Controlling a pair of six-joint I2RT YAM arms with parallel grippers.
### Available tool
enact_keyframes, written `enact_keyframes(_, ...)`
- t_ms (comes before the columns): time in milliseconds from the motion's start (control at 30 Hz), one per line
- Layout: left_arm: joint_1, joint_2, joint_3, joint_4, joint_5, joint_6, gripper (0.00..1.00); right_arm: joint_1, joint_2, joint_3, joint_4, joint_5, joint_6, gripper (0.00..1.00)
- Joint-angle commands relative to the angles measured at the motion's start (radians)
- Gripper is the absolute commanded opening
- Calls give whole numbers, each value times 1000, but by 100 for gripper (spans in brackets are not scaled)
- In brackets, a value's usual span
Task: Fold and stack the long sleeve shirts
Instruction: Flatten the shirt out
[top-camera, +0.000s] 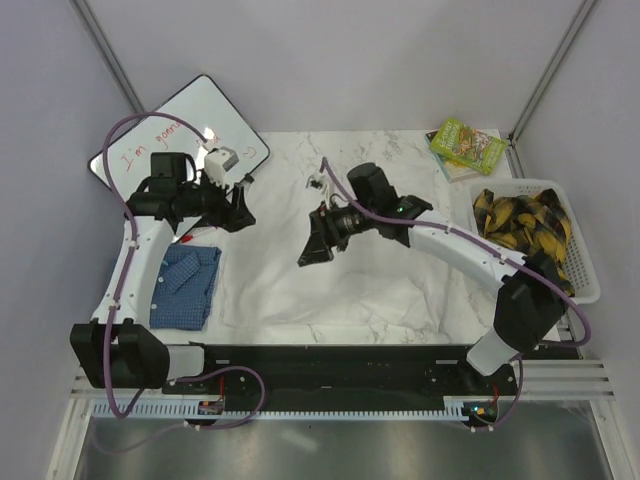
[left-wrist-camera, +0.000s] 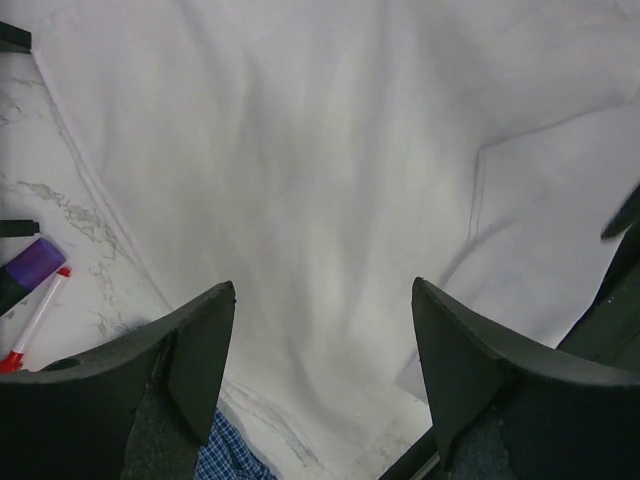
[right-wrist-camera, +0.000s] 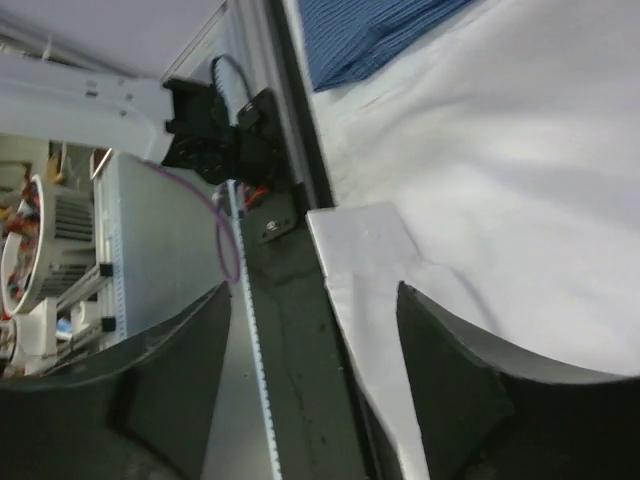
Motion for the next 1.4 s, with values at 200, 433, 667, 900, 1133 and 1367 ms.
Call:
enact_keyframes(200,-260,183,-24,-20,-212,200,72,-657,-14,201,-675,249,-626,60)
enact_keyframes(433,-438,384,61,41,-325,219,60,-819,-27,155,-770,374,-750,49)
enact_keyframes(667,-553,547,141,96,-471,219,46,-838,-67,85,-800,359,-758,37)
enact_keyframes(900,-552,570,5,148,-588,278,31,-836,-16,-16,-726,400,-755,31)
enact_keyframes(1133,-416,491,-203,188,-664,355,19,-838,6,34,-737,327,-706,36)
enact_keyframes(1367,-280,449,-293,195,-700,418,15,-896,-45,19,-749,299,-660,41)
